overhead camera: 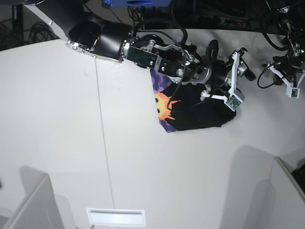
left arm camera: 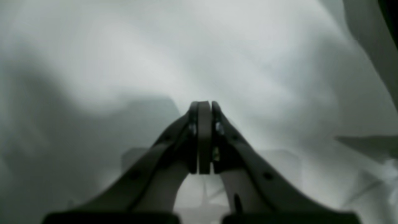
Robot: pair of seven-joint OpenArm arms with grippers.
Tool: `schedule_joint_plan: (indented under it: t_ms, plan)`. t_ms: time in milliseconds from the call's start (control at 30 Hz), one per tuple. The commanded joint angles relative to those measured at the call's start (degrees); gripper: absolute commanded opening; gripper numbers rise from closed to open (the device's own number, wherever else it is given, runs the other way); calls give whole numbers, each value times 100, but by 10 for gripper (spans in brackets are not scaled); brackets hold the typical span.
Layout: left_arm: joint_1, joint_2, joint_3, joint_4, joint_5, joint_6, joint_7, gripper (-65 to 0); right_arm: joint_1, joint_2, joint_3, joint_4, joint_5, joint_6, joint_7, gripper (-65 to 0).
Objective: Fold the T-shirt properly
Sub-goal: 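Lay the folded end down with the right gripper and release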
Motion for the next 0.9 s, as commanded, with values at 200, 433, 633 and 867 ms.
schedule_joint_plan:
  t_ms: [200,433,633,867]
  plan:
    - [17,116,-64,123,-84,-726,-85,-650,-326,726,1347,631,-4,29,101,-584]
    - [96,899,-64,844,-93,-889,-102,-650,-1319,1298,2754,956,-12,64,127,-650]
    - [105,1136,-64,1240,-946,-889,-85,-650,-1785,1658,3378,1141,-12,64,110,-650]
    - [44,1145,-292,493,-2335,-889,-67,-250,-2013,1825,3378,1149,-4,64,101,-650]
